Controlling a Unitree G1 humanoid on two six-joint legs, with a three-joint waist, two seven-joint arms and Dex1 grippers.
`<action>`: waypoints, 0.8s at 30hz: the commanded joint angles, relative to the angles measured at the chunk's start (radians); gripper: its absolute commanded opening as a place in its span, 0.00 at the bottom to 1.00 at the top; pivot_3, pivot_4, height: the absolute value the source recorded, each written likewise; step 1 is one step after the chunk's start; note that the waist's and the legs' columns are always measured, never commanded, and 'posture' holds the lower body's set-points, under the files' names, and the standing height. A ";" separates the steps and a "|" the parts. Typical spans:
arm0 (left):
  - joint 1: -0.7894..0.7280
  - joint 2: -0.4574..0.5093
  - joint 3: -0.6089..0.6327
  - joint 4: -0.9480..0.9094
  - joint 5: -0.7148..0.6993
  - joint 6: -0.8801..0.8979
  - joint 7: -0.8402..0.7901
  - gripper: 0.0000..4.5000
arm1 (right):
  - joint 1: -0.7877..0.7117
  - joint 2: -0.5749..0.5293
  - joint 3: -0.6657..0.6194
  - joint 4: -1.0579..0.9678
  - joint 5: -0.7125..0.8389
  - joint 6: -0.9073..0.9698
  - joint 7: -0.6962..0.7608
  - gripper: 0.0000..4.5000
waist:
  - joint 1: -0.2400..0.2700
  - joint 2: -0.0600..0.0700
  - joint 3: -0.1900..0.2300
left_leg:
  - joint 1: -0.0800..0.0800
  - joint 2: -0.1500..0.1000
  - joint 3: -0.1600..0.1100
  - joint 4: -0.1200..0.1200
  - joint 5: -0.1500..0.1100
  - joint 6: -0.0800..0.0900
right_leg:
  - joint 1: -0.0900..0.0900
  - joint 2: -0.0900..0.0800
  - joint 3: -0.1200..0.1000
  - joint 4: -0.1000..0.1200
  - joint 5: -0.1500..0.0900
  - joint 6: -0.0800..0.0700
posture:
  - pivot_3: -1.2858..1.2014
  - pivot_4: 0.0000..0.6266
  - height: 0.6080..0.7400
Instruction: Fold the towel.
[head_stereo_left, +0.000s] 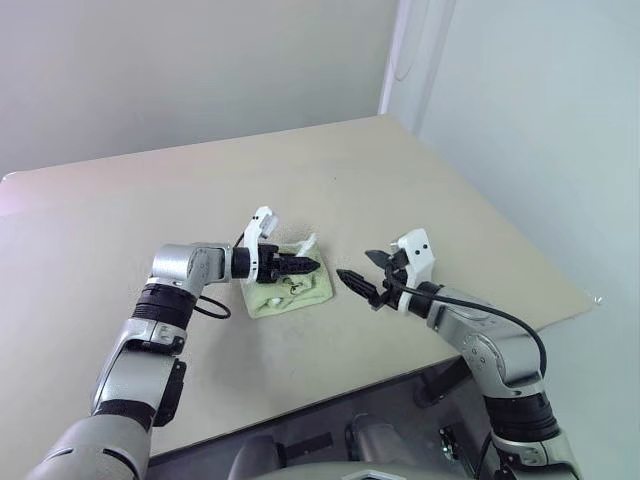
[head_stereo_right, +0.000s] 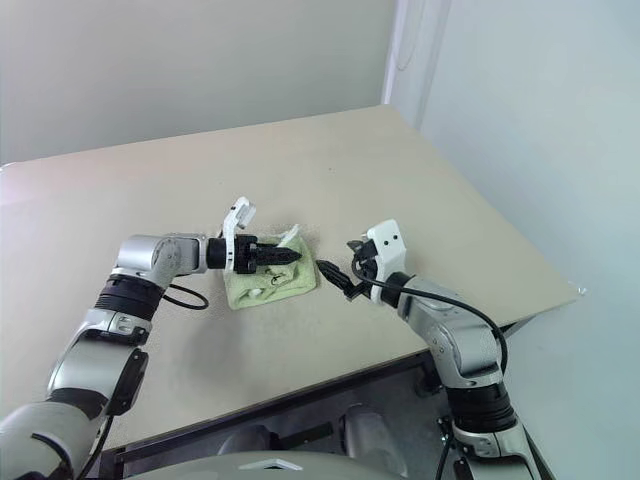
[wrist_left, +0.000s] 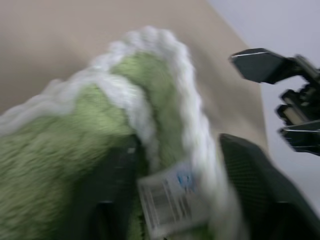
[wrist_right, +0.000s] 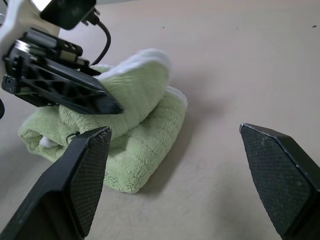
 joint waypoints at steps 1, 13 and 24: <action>0.000 0.030 0.044 -0.088 -0.048 0.030 -0.048 0.87 | -0.023 -0.003 -0.003 -0.003 -0.003 -0.017 -0.001 0.96 | -0.001 0.000 0.000 | 0.000 0.000 0.000 0.000 0.000 0.000 | 0.000 0.000 0.000 0.000 0.000 0.000 | 0.52 0.00 1.00; -0.064 0.062 0.176 -0.176 -0.102 0.058 0.013 0.93 | -0.073 0.016 -0.026 0.049 0.009 -0.037 0.002 0.96 | 0.000 0.000 0.000 | 0.000 0.000 0.000 0.001 0.000 0.000 | 0.000 0.000 0.000 0.000 0.001 0.003 | 0.52 0.00 1.00; 0.252 0.293 0.147 -0.377 0.177 -0.492 0.035 0.93 | -0.274 0.100 -0.062 0.024 0.220 0.131 0.010 0.96 | 0.000 0.002 0.000 | 0.001 0.001 0.000 -0.001 0.000 0.000 | 0.000 0.000 0.000 0.000 0.003 0.000 | 0.52 0.00 1.00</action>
